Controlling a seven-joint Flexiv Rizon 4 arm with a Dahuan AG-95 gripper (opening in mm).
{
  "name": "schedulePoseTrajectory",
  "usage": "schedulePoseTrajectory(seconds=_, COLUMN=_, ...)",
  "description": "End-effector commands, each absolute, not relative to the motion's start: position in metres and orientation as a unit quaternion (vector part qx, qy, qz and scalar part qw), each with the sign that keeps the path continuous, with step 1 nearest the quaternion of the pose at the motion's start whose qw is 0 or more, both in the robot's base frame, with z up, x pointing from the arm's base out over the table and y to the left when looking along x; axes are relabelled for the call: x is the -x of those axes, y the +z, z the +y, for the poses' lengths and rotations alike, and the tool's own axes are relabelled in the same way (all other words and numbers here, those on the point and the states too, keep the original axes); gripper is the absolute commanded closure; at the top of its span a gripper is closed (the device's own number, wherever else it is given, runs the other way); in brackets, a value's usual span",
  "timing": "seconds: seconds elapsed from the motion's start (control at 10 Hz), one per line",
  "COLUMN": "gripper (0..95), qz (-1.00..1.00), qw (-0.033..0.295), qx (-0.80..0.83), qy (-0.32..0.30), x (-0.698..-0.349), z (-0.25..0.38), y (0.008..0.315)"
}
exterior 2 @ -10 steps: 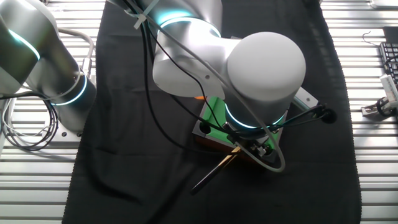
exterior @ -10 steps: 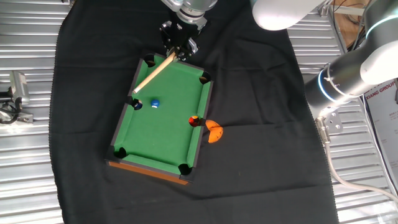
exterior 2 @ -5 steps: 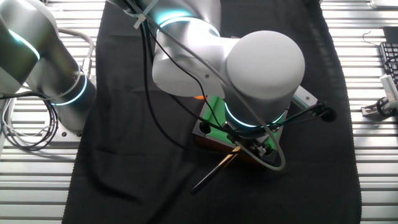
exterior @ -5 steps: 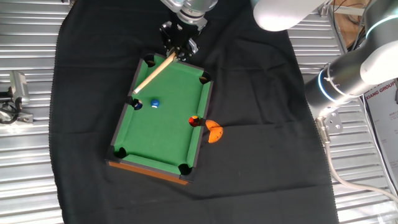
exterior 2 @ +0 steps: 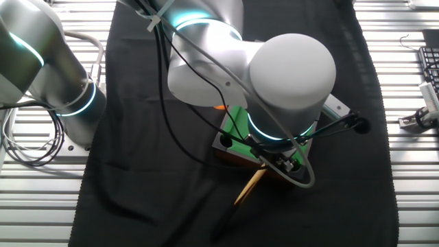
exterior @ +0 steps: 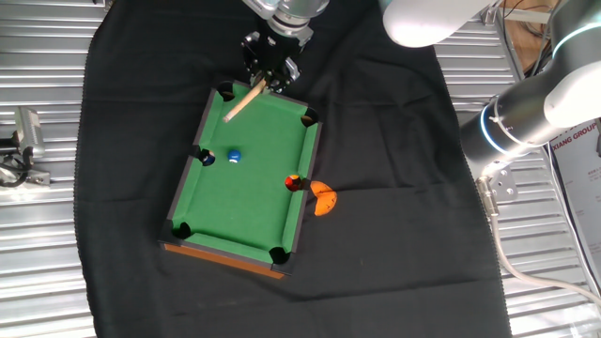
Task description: Hit the pool ball
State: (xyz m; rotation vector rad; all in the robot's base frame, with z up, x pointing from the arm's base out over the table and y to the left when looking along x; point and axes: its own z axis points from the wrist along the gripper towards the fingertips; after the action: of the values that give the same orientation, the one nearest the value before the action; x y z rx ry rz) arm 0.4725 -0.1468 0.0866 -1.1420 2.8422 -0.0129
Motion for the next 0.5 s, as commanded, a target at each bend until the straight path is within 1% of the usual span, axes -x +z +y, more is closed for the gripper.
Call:
schedulePoseTrajectory(seconds=0.1, gripper=76.0, qz=0.927, qw=0.039, qx=0.373, qy=-0.003, x=-0.4725, z=-0.1467, y=0.0866)
schedulePoseTrajectory(seconds=0.5, gripper=76.0, qz=0.924, qw=0.037, qx=0.379, qy=-0.007, x=-0.4725, z=-0.1467, y=0.0867)
